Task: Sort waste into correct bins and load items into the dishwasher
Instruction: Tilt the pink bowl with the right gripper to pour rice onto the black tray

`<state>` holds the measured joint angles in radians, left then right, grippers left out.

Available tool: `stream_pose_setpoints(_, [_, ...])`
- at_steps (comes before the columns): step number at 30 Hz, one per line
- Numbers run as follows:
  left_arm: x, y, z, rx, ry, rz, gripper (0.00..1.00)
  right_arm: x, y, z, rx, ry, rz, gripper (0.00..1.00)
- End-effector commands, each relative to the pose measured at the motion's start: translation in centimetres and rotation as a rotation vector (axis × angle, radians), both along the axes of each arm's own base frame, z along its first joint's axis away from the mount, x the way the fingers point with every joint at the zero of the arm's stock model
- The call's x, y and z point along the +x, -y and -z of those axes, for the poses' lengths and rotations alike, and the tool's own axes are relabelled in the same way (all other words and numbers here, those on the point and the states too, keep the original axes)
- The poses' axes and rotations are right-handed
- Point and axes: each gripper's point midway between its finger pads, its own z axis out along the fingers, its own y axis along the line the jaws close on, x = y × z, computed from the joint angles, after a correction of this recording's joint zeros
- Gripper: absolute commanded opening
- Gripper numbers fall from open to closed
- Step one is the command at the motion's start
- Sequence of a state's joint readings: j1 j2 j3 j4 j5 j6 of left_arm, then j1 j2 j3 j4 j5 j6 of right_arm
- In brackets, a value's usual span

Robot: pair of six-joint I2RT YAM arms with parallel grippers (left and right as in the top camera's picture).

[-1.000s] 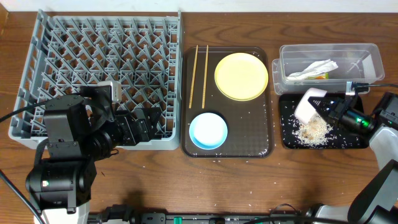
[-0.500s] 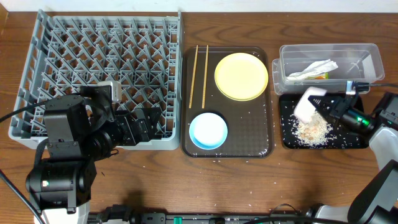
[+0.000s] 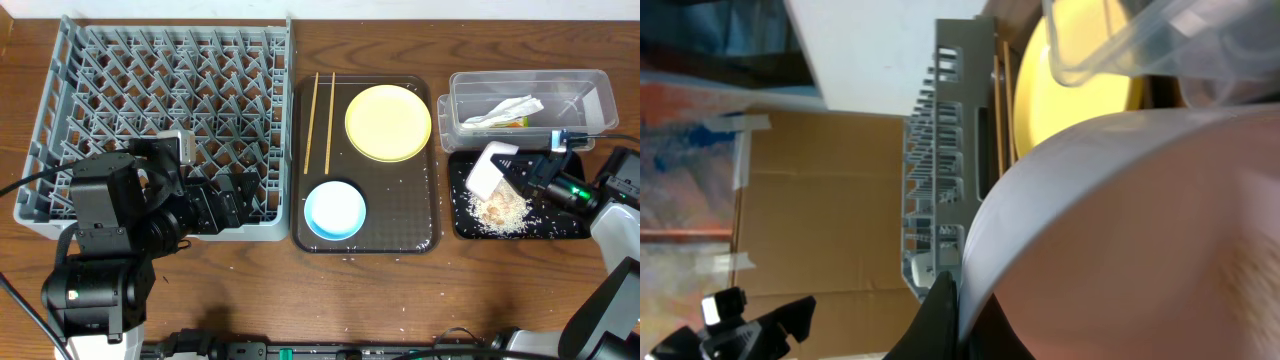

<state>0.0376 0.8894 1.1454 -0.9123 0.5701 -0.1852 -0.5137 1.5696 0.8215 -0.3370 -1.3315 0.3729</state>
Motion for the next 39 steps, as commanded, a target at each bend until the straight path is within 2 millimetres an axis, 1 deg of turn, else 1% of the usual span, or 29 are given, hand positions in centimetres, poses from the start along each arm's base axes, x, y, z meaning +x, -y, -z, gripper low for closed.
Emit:
stream_pose_setpoints(1, [0.0, 0.0, -0.7, 0.003, 0.02, 0.007, 0.98, 0.4, 0.2, 1.1, -0.094, -0.016, 0.021, 0.01])
stream_pose_setpoints(2, [0.0, 0.0, -0.6, 0.003, 0.02, 0.007, 0.98, 0.3, 0.8, 2.4, -0.118, -0.104, 0.066, 0.01])
stream_pose_setpoints(3, [0.0, 0.0, -0.6, 0.003, 0.02, 0.007, 0.98, 0.0, 0.5, 2.0, -0.077, -0.119, 0.058, 0.01])
stream_pose_setpoints(5, [0.0, 0.0, -0.7, 0.003, 0.02, 0.007, 0.98, -0.5, -1.1, -1.4, -0.003, 0.123, -0.073, 0.01])
stream_pose_setpoints(6, [0.0, 0.0, -0.7, 0.003, 0.021, 0.008, 0.98, -0.4, -1.1, -1.5, -0.01, 0.137, -0.076, 0.01])
stream_pose_setpoints(8, [0.0, 0.0, -0.6, 0.003, 0.02, 0.007, 0.98, 0.2, 0.3, 1.4, -0.088, -0.052, 0.034, 0.01])
stream_pose_setpoints(9, [0.0, 0.0, -0.7, 0.003, 0.02, 0.007, 0.98, 0.0, 0.5, 2.0, -0.079, -0.114, 0.057, 0.01])
stream_pose_setpoints(11, [0.0, 0.0, -0.7, 0.003, 0.02, 0.007, 0.98, -0.4, -0.8, -0.5, -0.032, 0.072, -0.044, 0.01])
stream_pose_setpoints(12, [0.0, 0.0, -0.7, 0.003, 0.02, 0.007, 0.98, -0.4, -0.8, -0.4, -0.044, 0.08, -0.048, 0.01])
stream_pose_setpoints(13, [0.0, 0.0, -0.6, 0.003, 0.02, 0.007, 0.98, -0.2, -0.5, 0.4, -0.077, 0.035, -0.02, 0.01])
stream_pose_setpoints(14, [0.0, 0.0, -0.6, 0.003, 0.02, 0.008, 0.98, 0.0, 0.5, 2.2, -0.122, -0.085, 0.045, 0.01])
stream_pose_setpoints(15, [0.0, 0.0, -0.7, 0.003, 0.02, 0.007, 0.98, -0.3, 0.6, 2.7, -0.103, -0.15, 0.068, 0.01])
stream_pose_setpoints(18, [0.0, 0.0, -0.7, 0.003, 0.02, 0.007, 0.98, -0.7, -1.3, -1.4, -0.005, 0.119, -0.077, 0.01])
stream_pose_setpoints(19, [0.0, 0.0, -0.6, 0.003, 0.02, 0.008, 0.98, -0.5, -1.3, -1.1, -0.021, 0.114, -0.072, 0.01])
stream_pose_setpoints(21, [0.0, 0.0, -0.7, 0.003, 0.021, 0.008, 0.98, 0.1, 0.2, 1.7, -0.096, -0.075, 0.037, 0.01])
stream_pose_setpoints(22, [0.0, 0.0, -0.6, 0.003, 0.02, 0.007, 0.98, -0.1, -0.2, 1.3, -0.046, -0.098, 0.029, 0.01])
stream_pose_setpoints(24, [0.0, 0.0, -0.6, 0.003, 0.02, 0.007, 0.98, -0.5, -1.7, -1.8, 0.006, 0.124, -0.088, 0.01])
stream_pose_setpoints(25, [0.0, 0.0, -0.6, 0.003, 0.02, 0.007, 0.98, -0.1, -1.5, -1.3, -0.039, 0.119, -0.073, 0.01])
stream_pose_setpoints(26, [0.0, 0.0, -0.7, 0.003, 0.02, 0.007, 0.98, -0.1, -1.3, -0.6, -0.026, 0.038, -0.042, 0.01])
stream_pose_setpoints(27, [0.0, 0.0, -0.6, 0.003, 0.02, 0.007, 0.98, -1.0, -2.4, -3.1, 0.072, 0.139, -0.124, 0.01])
stream_pose_setpoints(28, [0.0, 0.0, -0.7, 0.003, 0.02, 0.007, 0.98, -1.1, -2.8, -3.8, 0.061, 0.198, -0.149, 0.01])
stream_pose_setpoints(30, [0.0, 0.0, -0.6, 0.003, 0.02, 0.007, 0.98, -0.1, -2.2, -2.1, -0.065, 0.161, -0.094, 0.01])
stream_pose_setpoints(31, [0.0, 0.0, -0.7, 0.003, 0.021, 0.008, 0.98, 0.4, -1.4, -0.6, -0.118, 0.072, -0.033, 0.01])
stream_pose_setpoints(32, [0.0, 0.0, -0.7, 0.003, 0.02, 0.007, 0.98, 0.4, -1.3, -0.1, -0.1, 0.005, -0.01, 0.01])
stream_pose_setpoints(33, [0.0, 0.0, -0.7, 0.003, 0.021, 0.008, 0.98, 0.0, -2.0, -1.1, -0.048, 0.038, -0.048, 0.01])
stream_pose_setpoints(35, [0.0, 0.0, -0.6, 0.003, 0.02, 0.007, 0.98, -0.9, -3.4, -4.1, 0.01, 0.254, -0.172, 0.01])
stream_pose_setpoints(36, [0.0, 0.0, -0.7, 0.003, 0.02, 0.007, 0.98, -1.0, -3.7, -4.9, 0.003, 0.336, -0.205, 0.01])
stream_pose_setpoints(38, [0.0, 0.0, -0.7, 0.003, 0.021, 0.008, 0.98, 0.2, -2.8, -3.0, -0.098, 0.263, -0.132, 0.01])
stream_pose_setpoints(39, [0.0, 0.0, -0.7, 0.003, 0.02, 0.007, 0.98, 0.6, -2.2, -1.4, -0.101, 0.109, -0.062, 0.01])
